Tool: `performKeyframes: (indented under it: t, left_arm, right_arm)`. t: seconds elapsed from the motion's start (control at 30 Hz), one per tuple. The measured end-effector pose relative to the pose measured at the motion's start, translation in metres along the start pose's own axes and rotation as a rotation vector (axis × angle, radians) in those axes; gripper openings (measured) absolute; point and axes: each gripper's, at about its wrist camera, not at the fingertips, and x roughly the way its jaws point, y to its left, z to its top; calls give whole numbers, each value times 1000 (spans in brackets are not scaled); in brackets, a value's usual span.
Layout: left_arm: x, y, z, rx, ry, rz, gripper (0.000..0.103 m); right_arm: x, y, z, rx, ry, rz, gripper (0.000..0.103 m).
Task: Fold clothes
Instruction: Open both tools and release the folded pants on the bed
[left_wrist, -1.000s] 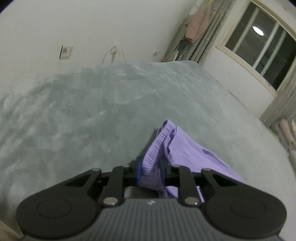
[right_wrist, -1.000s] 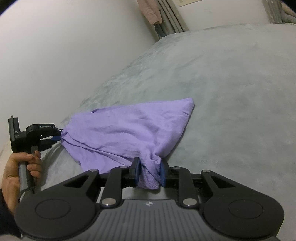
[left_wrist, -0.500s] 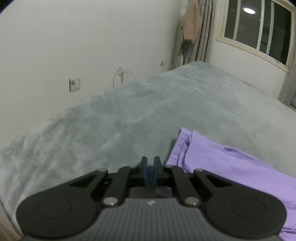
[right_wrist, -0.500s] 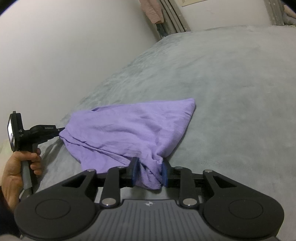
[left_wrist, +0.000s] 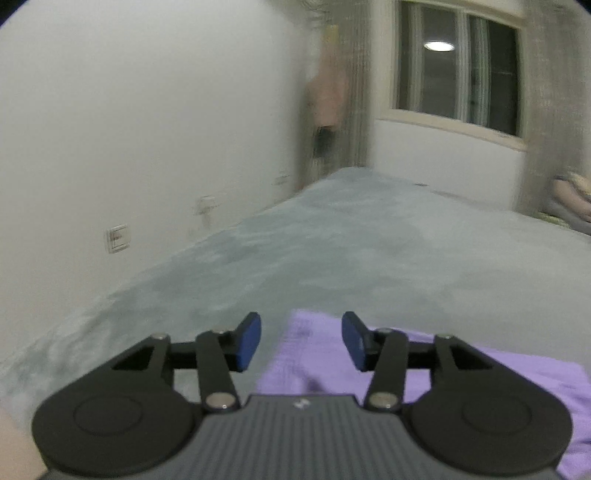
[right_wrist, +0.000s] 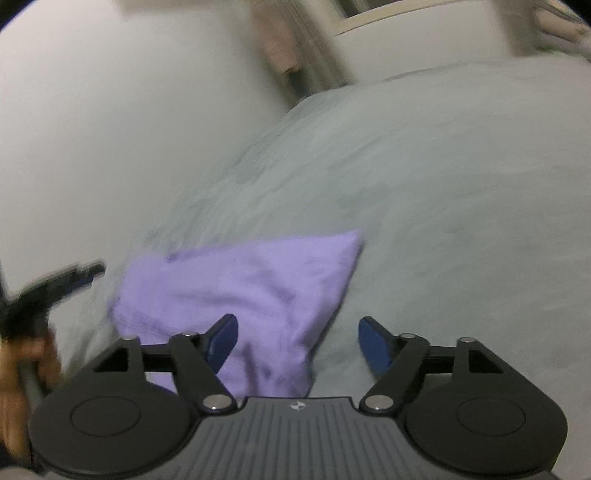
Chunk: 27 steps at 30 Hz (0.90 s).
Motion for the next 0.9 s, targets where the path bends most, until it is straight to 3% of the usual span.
performKeyframes:
  t: [0.13, 0.33, 0.43, 0.5, 0.53, 0.73, 0.77, 0.9]
  left_arm:
    - [6, -37, -13, 30, 74, -202, 50]
    - [8, -94, -31, 156, 139, -374, 52]
    - [-1, -108, -35, 186, 143, -440, 57]
    - [-8, -123, -39, 234, 127, -455, 61]
    - [-9, -131, -43, 257, 132, -462, 61]
    - [-12, -191, -75, 454, 159, -507, 56]
    - [-10, -195, -81, 464, 185, -515, 49]
    - [-10, -198, -89, 457, 235, -536, 47]
  right_arm:
    - [5, -21, 7, 148, -50, 44, 73]
    - [40, -30, 34, 196, -37, 28, 70]
    - [65, -25, 50, 152, 35, -7, 52]
    - [77, -18, 56, 89, 67, -50, 21]
    - [79, -17, 57, 71, 66, -54, 10]
    - [71, -23, 57, 27, -5, -13, 9]
    - [68, -21, 59, 17, -21, -8, 9]
    - [69, -15, 61, -15, -44, -22, 8]
